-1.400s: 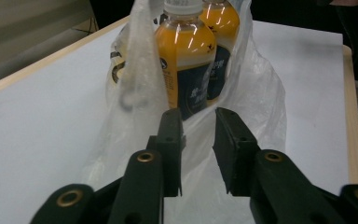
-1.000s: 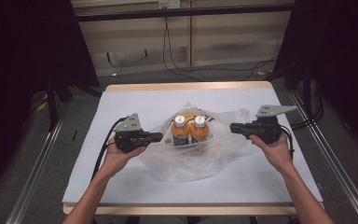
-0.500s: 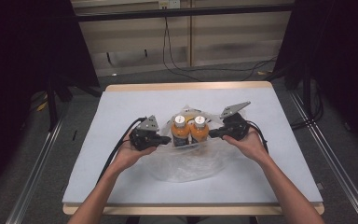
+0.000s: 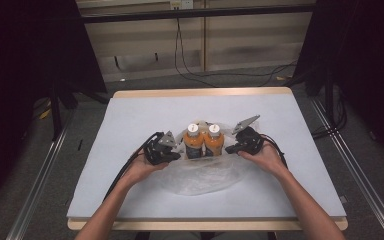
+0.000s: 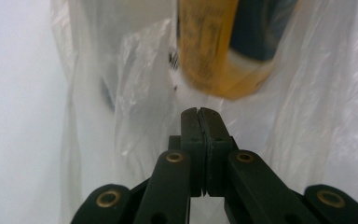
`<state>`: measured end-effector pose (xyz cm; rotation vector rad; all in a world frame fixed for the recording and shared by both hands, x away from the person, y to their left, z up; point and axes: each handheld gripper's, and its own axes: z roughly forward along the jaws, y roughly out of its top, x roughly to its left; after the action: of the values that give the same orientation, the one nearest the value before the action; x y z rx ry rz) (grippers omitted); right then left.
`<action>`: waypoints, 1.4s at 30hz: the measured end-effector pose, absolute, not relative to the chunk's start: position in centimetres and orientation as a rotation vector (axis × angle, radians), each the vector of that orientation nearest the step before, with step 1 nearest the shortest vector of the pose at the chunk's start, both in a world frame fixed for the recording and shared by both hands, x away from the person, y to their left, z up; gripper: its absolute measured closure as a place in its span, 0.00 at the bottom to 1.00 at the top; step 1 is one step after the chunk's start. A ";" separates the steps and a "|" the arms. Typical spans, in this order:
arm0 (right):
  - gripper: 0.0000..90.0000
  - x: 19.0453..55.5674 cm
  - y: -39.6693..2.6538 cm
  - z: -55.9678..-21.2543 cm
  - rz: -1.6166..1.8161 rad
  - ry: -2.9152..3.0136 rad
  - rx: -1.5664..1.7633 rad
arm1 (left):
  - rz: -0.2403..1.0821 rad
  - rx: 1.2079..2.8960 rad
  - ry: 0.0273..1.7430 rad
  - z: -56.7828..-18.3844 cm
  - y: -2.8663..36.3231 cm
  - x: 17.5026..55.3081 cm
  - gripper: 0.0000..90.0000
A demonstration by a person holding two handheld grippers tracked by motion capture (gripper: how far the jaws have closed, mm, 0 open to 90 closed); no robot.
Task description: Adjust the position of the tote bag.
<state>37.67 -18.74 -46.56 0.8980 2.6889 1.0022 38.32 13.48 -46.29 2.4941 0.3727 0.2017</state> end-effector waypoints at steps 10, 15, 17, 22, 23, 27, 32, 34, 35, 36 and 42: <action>1.00 37.7 -19.7 -47.1 0.886 2.671 0.953 | 0.275 2.538 0.393 -46.6 15.1 38.7 1.00; 1.00 37.7 -20.5 -46.8 0.803 2.659 0.981 | 0.297 2.577 0.387 -46.4 16.1 38.7 1.00; 1.00 37.6 -20.8 -46.8 0.800 2.655 0.981 | 0.286 2.575 0.386 -46.4 16.6 38.7 1.00; 1.00 37.2 -20.9 -46.6 0.755 2.666 0.952 | 0.278 2.582 0.389 -46.3 17.8 38.6 1.00; 1.00 37.1 -20.9 -46.6 0.748 2.670 0.959 | 0.282 2.589 0.387 -46.3 17.9 38.4 1.00; 1.00 36.7 -21.4 -46.4 0.670 2.660 0.945 | 0.270 2.576 0.400 -46.3 18.9 38.3 1.00; 1.00 36.4 -22.3 -46.3 0.637 2.651 0.969 | 0.286 2.578 0.398 -46.4 18.9 38.1 1.00; 1.00 36.2 -22.5 -46.2 0.614 2.651 0.981 | 0.296 2.575 0.399 -46.4 18.9 37.9 1.00; 1.00 36.1 -22.7 -46.2 0.596 2.650 0.984 | 0.282 2.568 0.402 -46.4 19.0 37.9 1.00; 1.00 36.0 -22.7 -46.1 0.584 2.651 0.979 | 0.274 2.561 0.402 -46.4 19.2 37.8 1.00; 1.00 35.4 -24.0 -46.2 0.606 2.650 0.990 | 0.250 2.591 0.390 -46.2 20.0 37.1 1.00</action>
<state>35.37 -23.96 -46.17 0.9899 2.6499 0.6058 37.10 20.01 -46.17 2.5906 0.3899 0.2498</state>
